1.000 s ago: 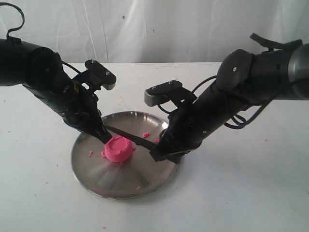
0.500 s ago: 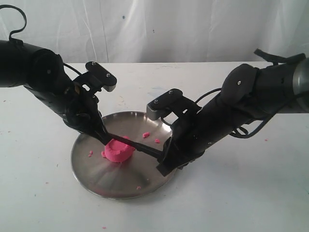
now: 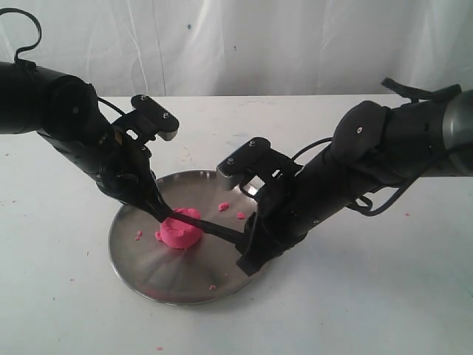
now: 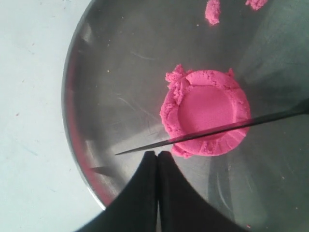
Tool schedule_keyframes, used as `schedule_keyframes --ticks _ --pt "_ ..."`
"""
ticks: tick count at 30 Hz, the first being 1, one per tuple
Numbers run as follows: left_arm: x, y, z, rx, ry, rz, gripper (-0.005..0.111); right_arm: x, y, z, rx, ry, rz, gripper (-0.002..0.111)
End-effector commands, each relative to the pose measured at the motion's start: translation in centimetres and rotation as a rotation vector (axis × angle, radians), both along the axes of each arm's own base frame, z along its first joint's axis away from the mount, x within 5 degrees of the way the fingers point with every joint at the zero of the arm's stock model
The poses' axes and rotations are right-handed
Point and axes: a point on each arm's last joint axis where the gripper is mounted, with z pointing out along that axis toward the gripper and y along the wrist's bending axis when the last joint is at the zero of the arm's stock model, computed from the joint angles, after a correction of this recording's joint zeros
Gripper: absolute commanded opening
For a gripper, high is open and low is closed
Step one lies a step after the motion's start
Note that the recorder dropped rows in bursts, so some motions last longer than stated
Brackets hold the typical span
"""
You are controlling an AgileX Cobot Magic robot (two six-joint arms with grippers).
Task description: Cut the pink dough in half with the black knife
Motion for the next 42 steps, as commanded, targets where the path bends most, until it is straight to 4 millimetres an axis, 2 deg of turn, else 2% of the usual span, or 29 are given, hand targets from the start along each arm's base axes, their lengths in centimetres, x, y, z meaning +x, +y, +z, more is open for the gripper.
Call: schedule_keyframes --ticks 1,14,22,28,37,42 --pt "-0.2 0.1 -0.1 -0.004 0.013 0.013 0.0 0.2 -0.1 -1.1 -0.034 -0.001 0.018 0.0" --pt "-0.1 0.0 -0.3 -0.018 0.021 0.023 0.0 0.7 0.0 -2.6 -0.053 0.013 -0.016 0.0" --pt "0.7 -0.5 -3.0 -0.018 0.067 0.037 0.0 0.7 0.0 -2.6 -0.052 0.012 -0.019 0.0" --pt "1.4 -0.8 -2.3 -0.104 0.0 0.127 0.0 0.7 0.0 -2.6 -0.05 0.022 -0.027 0.0" --pt "2.0 -1.0 -3.7 -0.102 -0.007 0.127 0.0 0.7 0.0 -2.6 -0.05 0.022 -0.031 0.0" --pt "2.2 -1.0 -3.0 -0.123 -0.051 0.129 0.0 0.7 0.0 -2.6 -0.049 0.024 -0.031 0.0"
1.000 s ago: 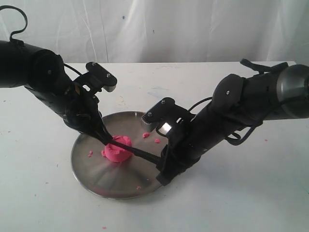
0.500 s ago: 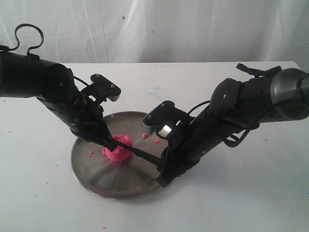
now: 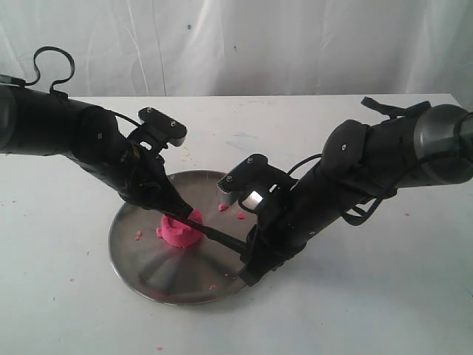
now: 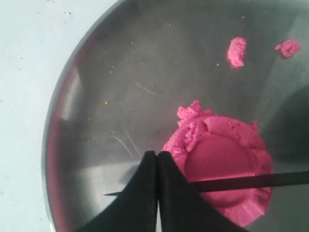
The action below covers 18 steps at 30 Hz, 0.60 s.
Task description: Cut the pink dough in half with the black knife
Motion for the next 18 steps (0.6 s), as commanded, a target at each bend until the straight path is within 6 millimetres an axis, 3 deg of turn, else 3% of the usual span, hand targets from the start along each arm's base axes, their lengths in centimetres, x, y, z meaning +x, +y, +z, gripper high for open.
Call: schedule_keyframes --ticks 1,7,18 --pt "-0.1 0.1 0.8 -0.025 -0.024 0.017 0.0 0.0 -0.1 0.0 0.0 -0.004 -0.009 0.0" --pt "-0.5 0.2 1.6 -0.024 -0.017 0.015 0.0 0.0 -0.1 0.0 0.001 -0.003 -0.012 0.0" --pt "-0.3 0.4 -0.5 0.031 0.04 -0.003 0.0 0.0 -0.1 0.0 0.004 0.005 -0.026 0.0"
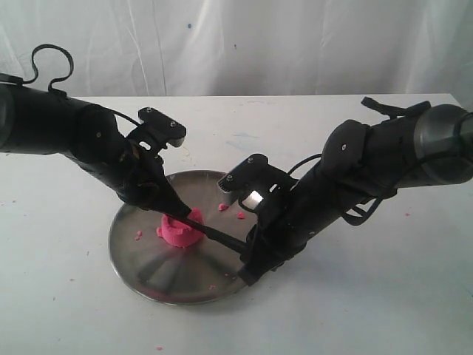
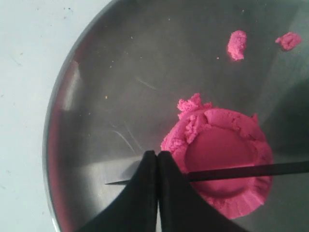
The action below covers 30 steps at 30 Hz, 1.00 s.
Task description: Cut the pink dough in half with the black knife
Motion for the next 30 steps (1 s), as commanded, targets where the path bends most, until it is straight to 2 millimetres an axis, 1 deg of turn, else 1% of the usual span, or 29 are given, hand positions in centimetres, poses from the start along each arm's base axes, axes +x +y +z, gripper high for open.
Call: schedule_keyframes --ticks 1,6,8,13,14,15,16,18,19,21,23,25,27,30 --pt "-0.1 0.3 -0.7 0.021 0.031 0.003 0.0 0.0 -0.1 0.0 0.001 -0.001 -0.015 0.0" --pt "-0.1 0.3 -0.8 0.024 0.034 0.002 0.0 0.0 -0.1 0.0 0.001 -0.005 -0.017 0.0" --pt "-0.1 0.3 -0.8 0.024 0.034 0.002 0.0 0.1 -0.1 -0.3 0.001 0.005 -0.041 0.0" --pt "-1.0 0.7 -2.6 0.015 0.009 0.008 0.0 0.2 -0.1 -0.5 -0.002 0.004 -0.042 0.0" --pt "-0.8 0.7 -2.4 0.002 -0.021 0.011 0.0 0.2 -0.1 -0.5 -0.002 0.005 -0.041 0.0" --pt "-0.6 0.6 -1.7 -0.009 -0.049 0.011 0.0 0.2 -0.1 -0.5 -0.002 0.005 -0.041 0.0" --pt "-0.4 0.5 -0.5 -0.026 -0.087 0.012 0.0 0.2 -0.1 -0.5 -0.002 0.005 -0.041 0.0" --pt "-0.2 0.4 2.8 -0.066 -0.181 0.012 0.0 0.2 -0.1 -0.5 -0.002 0.006 -0.043 0.0" --pt "-0.3 0.5 4.1 -0.081 -0.216 0.012 0.0 0.2 -0.1 -0.5 -0.002 0.006 -0.043 0.0" --pt "-0.6 0.6 5.7 -0.099 -0.258 0.013 0.0 0.2 -0.1 -0.5 -0.002 0.006 -0.043 0.0" --pt "-0.9 0.7 6.3 -0.098 -0.255 0.012 0.0 0.2 -0.1 -0.5 -0.002 0.006 -0.043 0.0" --pt "-1.1 0.8 6.0 -0.087 -0.226 0.011 0.0 0.2 -0.1 -0.5 -0.002 0.006 -0.043 0.0" --pt "-1.1 0.8 5.4 -0.073 -0.193 0.01 0.0 0.2 -0.1 -0.5 -0.002 0.006 -0.043 0.0" --pt "-1.2 0.8 3.9 -0.049 -0.136 0.008 0.0 0.2 -0.1 -0.5 -0.002 0.008 -0.042 0.0"
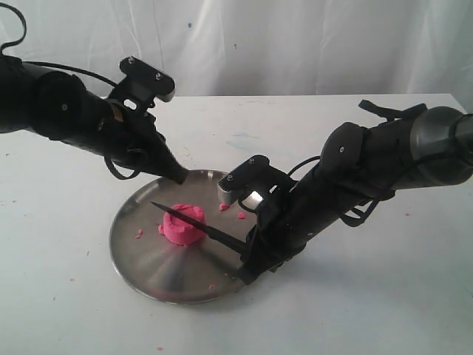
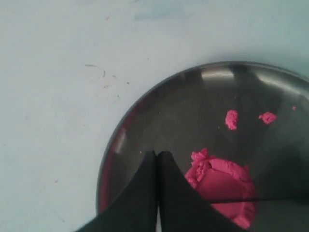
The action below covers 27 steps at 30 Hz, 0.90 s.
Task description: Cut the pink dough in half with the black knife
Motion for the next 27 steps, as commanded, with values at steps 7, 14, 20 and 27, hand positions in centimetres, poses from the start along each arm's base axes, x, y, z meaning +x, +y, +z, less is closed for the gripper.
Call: schedule_keyframes --ticks 7,14,20,27 --pt "-1.3 0.7 -6.8 0.072 0.159 0.006 0.0 0.0 -0.1 -0.1 -0.001 -0.005 -0.013 0.0" --pt "-1.2 0.7 -7.1 0.064 0.134 0.006 0.0 0.0 -0.1 -0.1 -0.001 0.0 -0.01 0.0" --pt "-1.0 0.7 -5.4 0.026 0.045 0.01 0.0 0.0 -0.1 -0.1 -0.001 0.002 -0.011 0.0" --pt "-0.2 0.4 -6.9 0.02 0.018 0.009 0.0 -0.1 0.0 -0.1 0.006 0.022 -0.035 0.0"
